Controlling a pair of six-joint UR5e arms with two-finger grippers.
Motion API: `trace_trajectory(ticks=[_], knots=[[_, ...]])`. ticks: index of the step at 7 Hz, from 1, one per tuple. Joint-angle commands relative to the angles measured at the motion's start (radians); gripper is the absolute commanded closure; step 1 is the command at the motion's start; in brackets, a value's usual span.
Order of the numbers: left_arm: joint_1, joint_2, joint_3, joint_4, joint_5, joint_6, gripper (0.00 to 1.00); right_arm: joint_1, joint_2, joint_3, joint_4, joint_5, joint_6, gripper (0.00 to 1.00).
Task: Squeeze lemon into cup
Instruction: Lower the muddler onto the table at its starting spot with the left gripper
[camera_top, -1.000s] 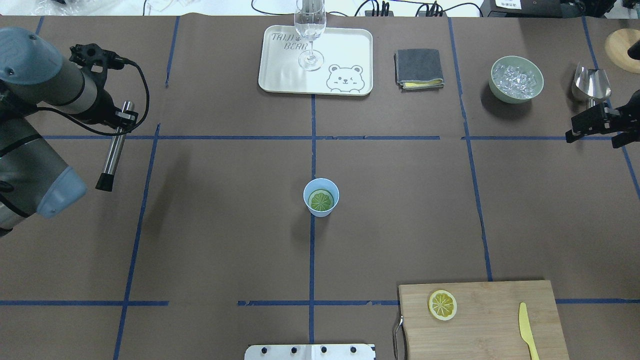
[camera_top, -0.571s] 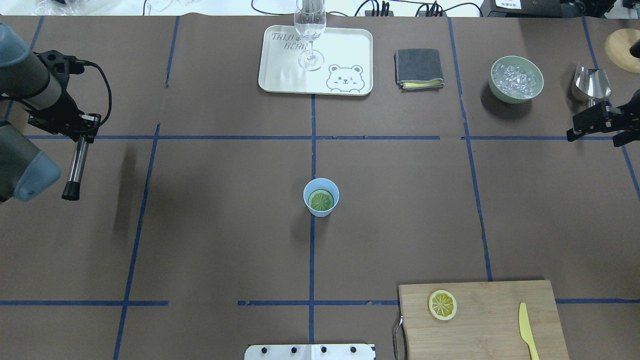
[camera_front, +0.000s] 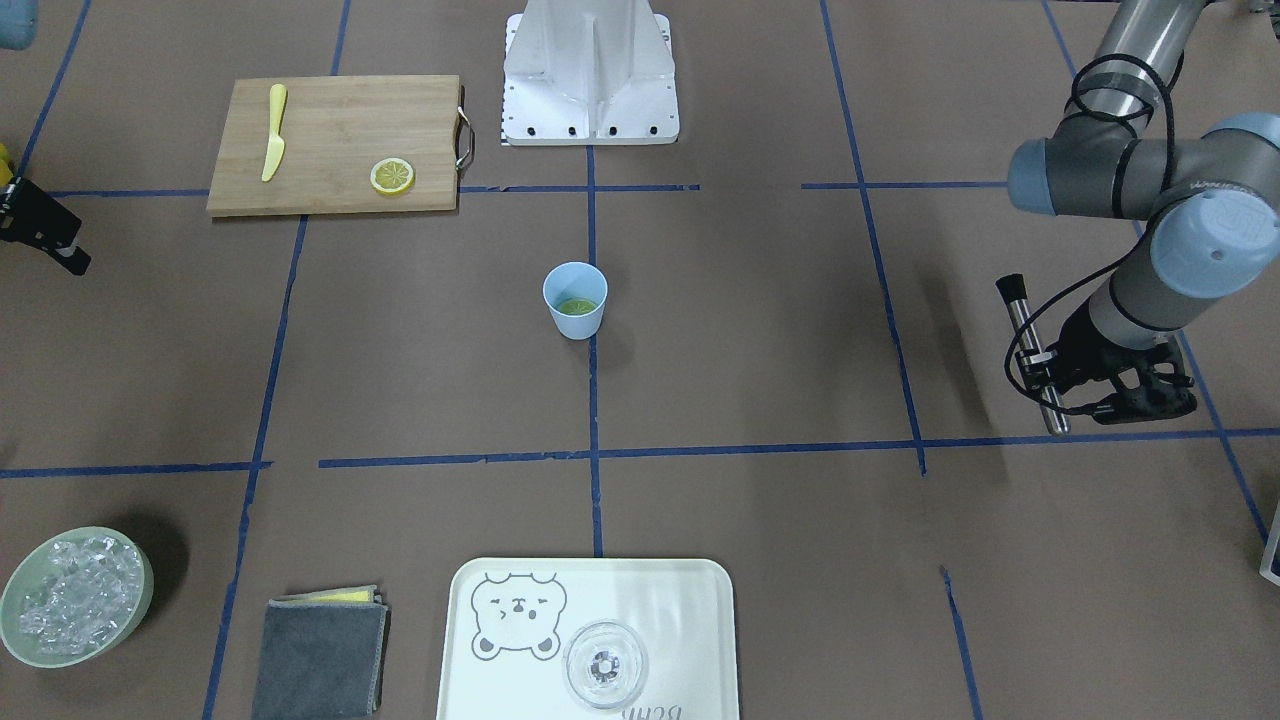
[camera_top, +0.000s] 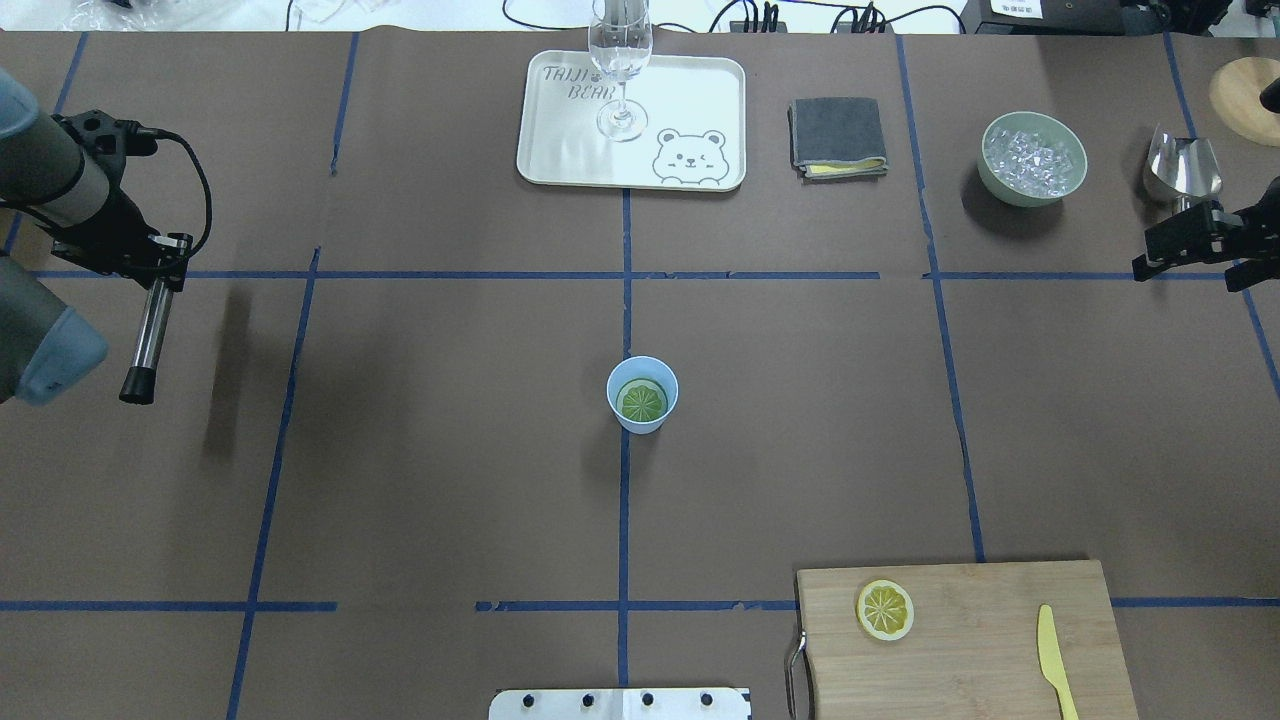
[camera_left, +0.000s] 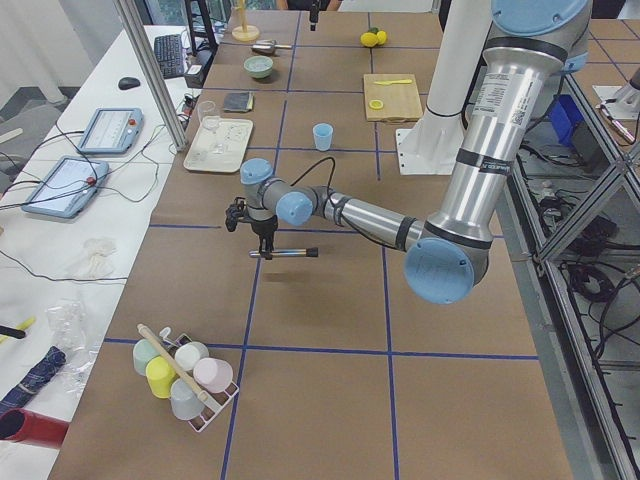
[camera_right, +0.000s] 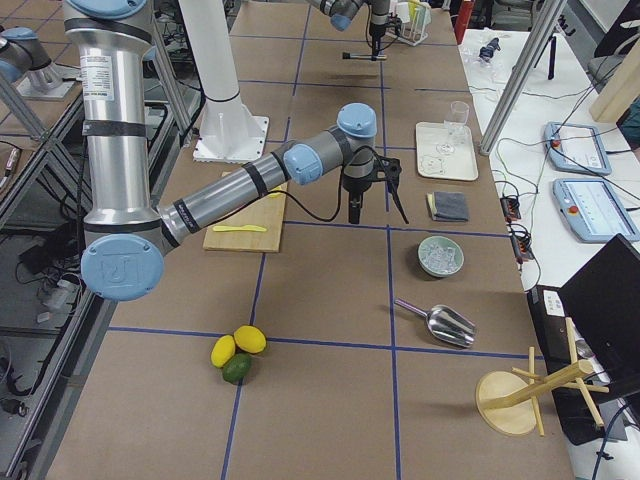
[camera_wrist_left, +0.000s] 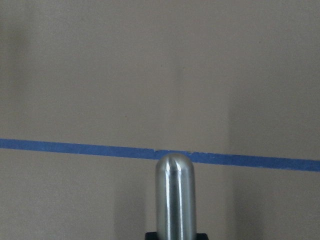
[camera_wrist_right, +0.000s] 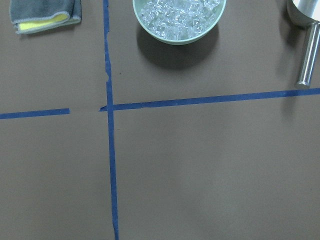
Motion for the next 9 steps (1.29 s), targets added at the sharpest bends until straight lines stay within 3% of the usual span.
trace_trajectory(ticks=[1,9], knots=[[0.076,-0.006,0.002,-0.04,0.009,-0.015,1.0,0.0,0.002,0.003,0.0,0.0,0.0,0.0],[0.112,0.012,0.003,-0.038,0.008,-0.084,1.0,0.0,0.0,0.004,0.0,0.0,0.0,0.0]])
